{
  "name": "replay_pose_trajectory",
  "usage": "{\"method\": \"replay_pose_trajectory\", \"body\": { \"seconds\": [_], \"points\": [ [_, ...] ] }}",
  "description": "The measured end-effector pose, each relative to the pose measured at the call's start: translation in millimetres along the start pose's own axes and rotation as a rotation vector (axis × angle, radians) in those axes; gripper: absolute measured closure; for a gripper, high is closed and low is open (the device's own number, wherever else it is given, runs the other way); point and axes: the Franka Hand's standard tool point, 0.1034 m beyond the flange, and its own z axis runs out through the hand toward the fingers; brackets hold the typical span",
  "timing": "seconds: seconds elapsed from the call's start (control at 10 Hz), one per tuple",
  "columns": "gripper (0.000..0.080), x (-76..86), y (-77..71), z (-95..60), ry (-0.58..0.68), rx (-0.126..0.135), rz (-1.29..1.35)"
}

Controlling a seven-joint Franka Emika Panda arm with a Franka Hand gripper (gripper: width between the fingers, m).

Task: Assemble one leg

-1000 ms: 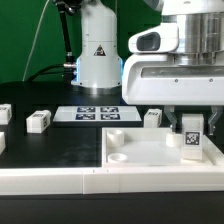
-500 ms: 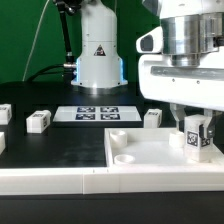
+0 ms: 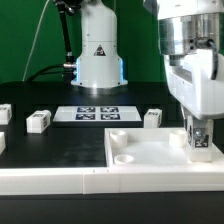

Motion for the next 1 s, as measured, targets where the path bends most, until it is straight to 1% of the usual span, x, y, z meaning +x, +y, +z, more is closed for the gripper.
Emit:
{"method": "replay_pose_trajectory", "body": {
  "seconds": [0.1, 0.2, 0.3, 0.4, 0.5, 0.6, 0.7, 0.8, 0.9, 1.0],
  "points": [
    [0.0508, -0.3, 0.2, -0.1, -0.004, 0.000, 0.043],
    [0.0508, 0.4, 0.5, -0.2, -0.012, -0.008, 0.120],
    [0.0508, 0.9, -0.4, -0.4, -0.017, -0.022, 0.135],
    [0.0508, 0.0, -0.1, 0.0, -0.017, -0.021, 0.130],
    [0.0433, -0.3, 0.1, 0.1, -0.017, -0.022, 0.110],
    [0.0253, 0.1, -0.1, 0.1, -0.018, -0.021, 0.056],
    [0.0182, 1.5, -0.6, -0.8, -0.019, -0.029, -0.021],
    [0.0182, 1.0, -1.1, -2.2, -0.025, -0.043, -0.127],
    [0.0156, 1.7, -1.6, -2.4, -0.027, -0.041, -0.257],
    [0.0151, 0.5, -1.8, -3.2, -0.032, -0.043, -0.380]
  ]
}}
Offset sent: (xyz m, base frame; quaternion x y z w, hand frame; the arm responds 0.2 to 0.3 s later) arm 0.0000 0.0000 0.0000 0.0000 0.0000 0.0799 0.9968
